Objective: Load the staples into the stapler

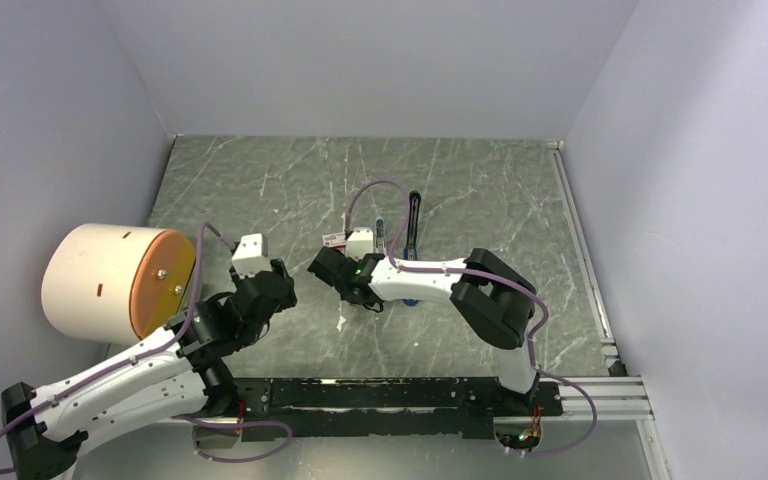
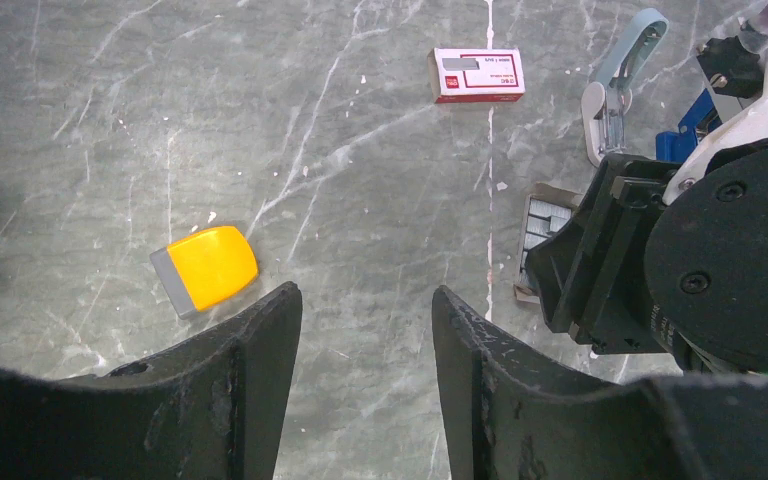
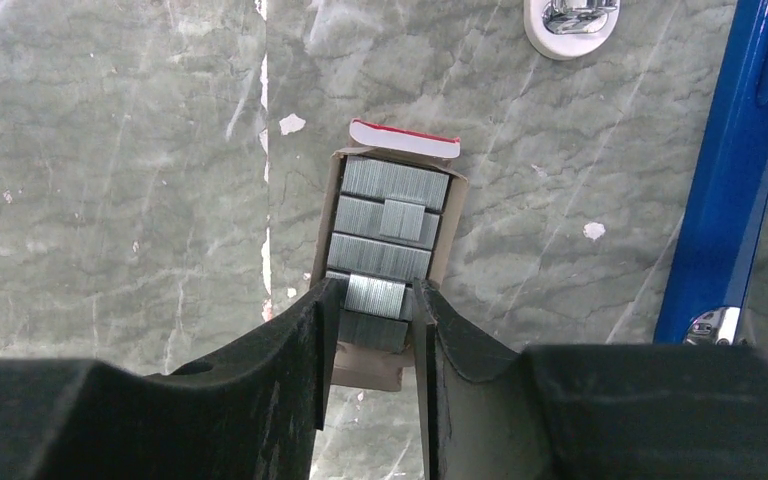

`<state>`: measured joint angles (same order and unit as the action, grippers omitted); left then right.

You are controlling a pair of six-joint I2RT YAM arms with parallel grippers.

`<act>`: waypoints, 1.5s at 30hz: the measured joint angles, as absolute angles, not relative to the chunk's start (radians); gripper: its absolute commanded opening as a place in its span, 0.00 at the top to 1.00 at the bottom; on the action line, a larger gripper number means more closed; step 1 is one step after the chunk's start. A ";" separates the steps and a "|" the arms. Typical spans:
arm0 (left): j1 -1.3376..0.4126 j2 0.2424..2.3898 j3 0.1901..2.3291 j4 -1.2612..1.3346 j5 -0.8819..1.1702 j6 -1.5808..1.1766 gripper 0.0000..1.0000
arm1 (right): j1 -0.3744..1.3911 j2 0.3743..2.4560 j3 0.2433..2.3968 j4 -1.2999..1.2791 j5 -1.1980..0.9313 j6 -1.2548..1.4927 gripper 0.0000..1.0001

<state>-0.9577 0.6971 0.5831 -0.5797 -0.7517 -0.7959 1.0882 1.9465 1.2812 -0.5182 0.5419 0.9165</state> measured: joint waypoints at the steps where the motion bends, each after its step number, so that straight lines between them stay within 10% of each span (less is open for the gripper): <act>1: -0.958 0.698 0.583 -0.580 -0.752 -0.796 0.43 | 1.088 1.947 1.282 -0.518 0.542 0.917 0.65; 45: -0.958 0.736 0.569 -0.545 -0.701 -0.792 0.44 | 1.082 1.885 1.249 -0.476 0.553 0.905 0.74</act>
<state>-0.9577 0.7361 0.5686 -0.5453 -0.7010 -0.7921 1.0824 1.8851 1.2491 -0.4763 0.5529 0.9051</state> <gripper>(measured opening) 0.558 0.261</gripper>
